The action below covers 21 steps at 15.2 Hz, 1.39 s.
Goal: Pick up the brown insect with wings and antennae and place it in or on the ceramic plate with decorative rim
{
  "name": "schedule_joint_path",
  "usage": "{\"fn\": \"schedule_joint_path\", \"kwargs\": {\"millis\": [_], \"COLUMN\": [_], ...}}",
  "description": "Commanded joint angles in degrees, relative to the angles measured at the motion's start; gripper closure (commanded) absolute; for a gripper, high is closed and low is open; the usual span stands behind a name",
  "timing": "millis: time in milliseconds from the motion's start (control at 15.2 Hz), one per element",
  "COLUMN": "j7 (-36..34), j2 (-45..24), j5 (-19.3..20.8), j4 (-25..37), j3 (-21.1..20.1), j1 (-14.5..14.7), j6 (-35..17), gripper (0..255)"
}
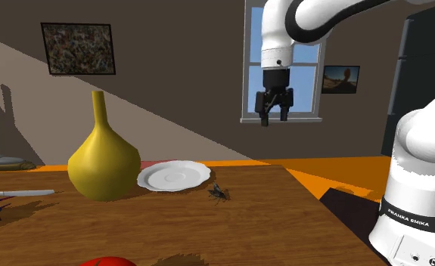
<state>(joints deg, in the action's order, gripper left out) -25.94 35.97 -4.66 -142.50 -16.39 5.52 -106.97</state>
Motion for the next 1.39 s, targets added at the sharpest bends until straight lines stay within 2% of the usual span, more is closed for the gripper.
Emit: {"fn": "schedule_joint_path", "kwargs": {"millis": [0, 330, 594, 792, 1056, 1188, 1320], "j7": [-2.57, -9.04, -15.01, -20.23, -28.29, -32.24, -32.9], "j2": [-3.39, -11.5, -19.22, -25.74, -35.46, -40.27, -41.28], "j5": [-0.6, -0.7, 1.26, 4.35, 10.85, 14.56, 15.5], "j4": [0.7, 2.57, 5.36, 8.21, 13.08, 15.79, 15.13], "j3": [-2.5, -8.53, -13.33, -16.7, -20.12, -20.89, -20.57], "j1": [0.42, 1.05, 0.94, 0.73, 1.16, 2.09, 2.29], "j6": [-2.75, -8.92, -13.4, -16.26, -18.94, -19.61, -21.01], "gripper": [0, 0, 0, 0, 0, 0, 0]}}
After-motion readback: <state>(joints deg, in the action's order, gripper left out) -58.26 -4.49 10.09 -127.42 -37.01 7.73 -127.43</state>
